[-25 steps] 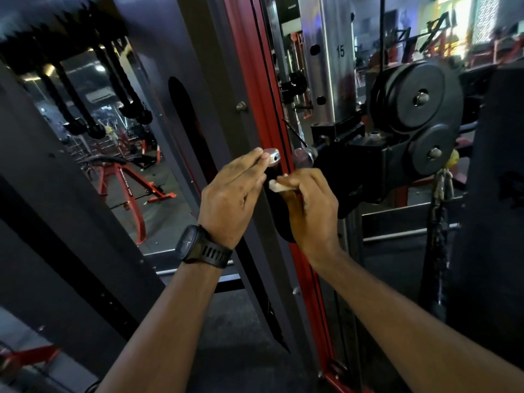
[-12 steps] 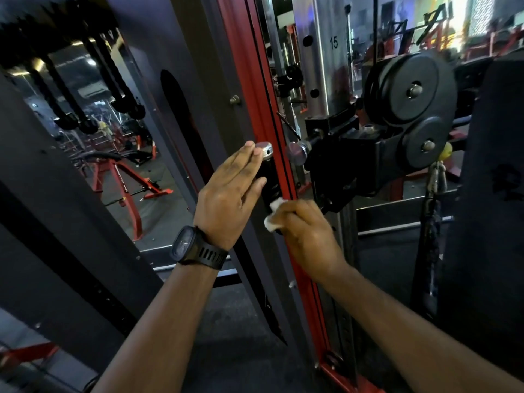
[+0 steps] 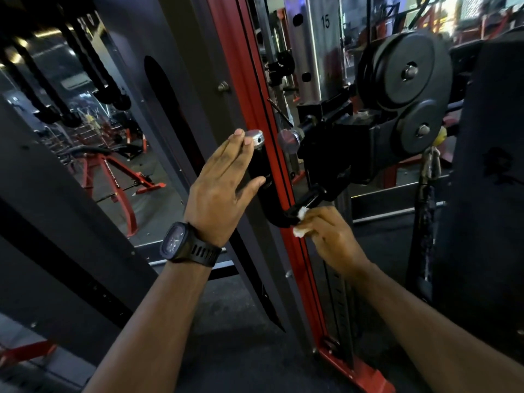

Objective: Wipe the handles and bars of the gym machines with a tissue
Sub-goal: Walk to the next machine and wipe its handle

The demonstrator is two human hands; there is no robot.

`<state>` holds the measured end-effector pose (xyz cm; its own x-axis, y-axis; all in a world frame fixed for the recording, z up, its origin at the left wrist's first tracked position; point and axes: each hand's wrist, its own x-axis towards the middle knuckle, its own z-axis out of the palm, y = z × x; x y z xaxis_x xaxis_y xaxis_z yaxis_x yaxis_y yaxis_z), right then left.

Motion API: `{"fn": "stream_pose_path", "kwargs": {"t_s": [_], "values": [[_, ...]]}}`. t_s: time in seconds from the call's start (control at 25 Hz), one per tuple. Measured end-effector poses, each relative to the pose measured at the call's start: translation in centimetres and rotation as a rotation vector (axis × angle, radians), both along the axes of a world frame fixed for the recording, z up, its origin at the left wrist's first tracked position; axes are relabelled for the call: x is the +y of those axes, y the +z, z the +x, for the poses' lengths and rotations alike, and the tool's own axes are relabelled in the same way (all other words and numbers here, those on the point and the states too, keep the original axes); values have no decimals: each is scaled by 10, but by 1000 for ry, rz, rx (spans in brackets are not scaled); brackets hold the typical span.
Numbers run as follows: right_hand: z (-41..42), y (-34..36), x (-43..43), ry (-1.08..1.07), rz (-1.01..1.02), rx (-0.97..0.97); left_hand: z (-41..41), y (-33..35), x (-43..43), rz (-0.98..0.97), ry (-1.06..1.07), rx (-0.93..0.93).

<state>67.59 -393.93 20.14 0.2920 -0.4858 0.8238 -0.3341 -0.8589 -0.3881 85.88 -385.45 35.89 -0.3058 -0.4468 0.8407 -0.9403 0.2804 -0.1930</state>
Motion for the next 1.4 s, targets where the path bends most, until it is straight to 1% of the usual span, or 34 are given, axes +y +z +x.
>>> {"fn": "stream_pose_path", "kwargs": {"t_s": [0.08, 0.12, 0.2, 0.24, 0.28, 0.32, 0.44, 0.48, 0.52, 0.6, 0.64, 0.68, 0.76, 0.8, 0.88, 1.0, 1.08, 1.16, 1.24, 1.36, 1.4], "values": [[0, -4, -1, -57, 158, -98, 0, -1, -1, -7, 1, 10], [3, -4, 5, -38, 188, -98, 0, -2, -2, -15, -5, 18], [8, -1, 18, 39, 145, -58, -2, -4, -4, -44, -15, 34], [8, 3, 18, 52, 110, -49, -2, -5, -5, -59, -13, 40], [5, 6, 15, 46, 122, -66, -3, -5, -5, -63, -14, 41], [3, 6, 8, 10, 150, -125, -3, -6, -5, -63, -18, 38], [3, 25, -5, -146, 325, -374, -2, -5, -4, -68, -19, 26], [9, 34, -5, -175, 368, -395, -2, -5, -5, -69, -18, 27], [18, 40, 0, -180, 387, -372, -2, -5, -5, -70, -17, 30], [28, 40, 12, -158, 274, -234, -2, -5, -4, -71, -11, 27], [25, 38, 9, -134, 228, -203, -2, -5, -4, -68, -8, 23], [17, 40, 0, -127, 221, -205, -2, -4, -4, -61, -8, 21], [0, 47, -17, -134, 294, -234, -1, -4, -4, -46, -7, 24], [-3, 51, -15, -180, 303, -171, -1, -4, -4, -44, -7, 28], [0, 55, -5, -262, 223, 38, -1, -4, -3, -51, -9, 37], [-5, 67, 1, -192, 188, 179, -2, -3, -3, -55, -4, 30], [-11, 75, -7, -206, 184, 252, -1, -1, -3, -48, 2, 20], [-7, 78, -4, -217, 192, 273, 0, -1, -2, -42, 0, 25], [0, 79, 1, -163, 253, 267, -1, -1, -3, -51, -4, 21], [-1, 89, -4, -108, 521, 156, -1, -1, -4, -60, -2, 30], [0, 91, -3, -105, 572, 117, -1, -1, -4, -56, -9, 34]]}}
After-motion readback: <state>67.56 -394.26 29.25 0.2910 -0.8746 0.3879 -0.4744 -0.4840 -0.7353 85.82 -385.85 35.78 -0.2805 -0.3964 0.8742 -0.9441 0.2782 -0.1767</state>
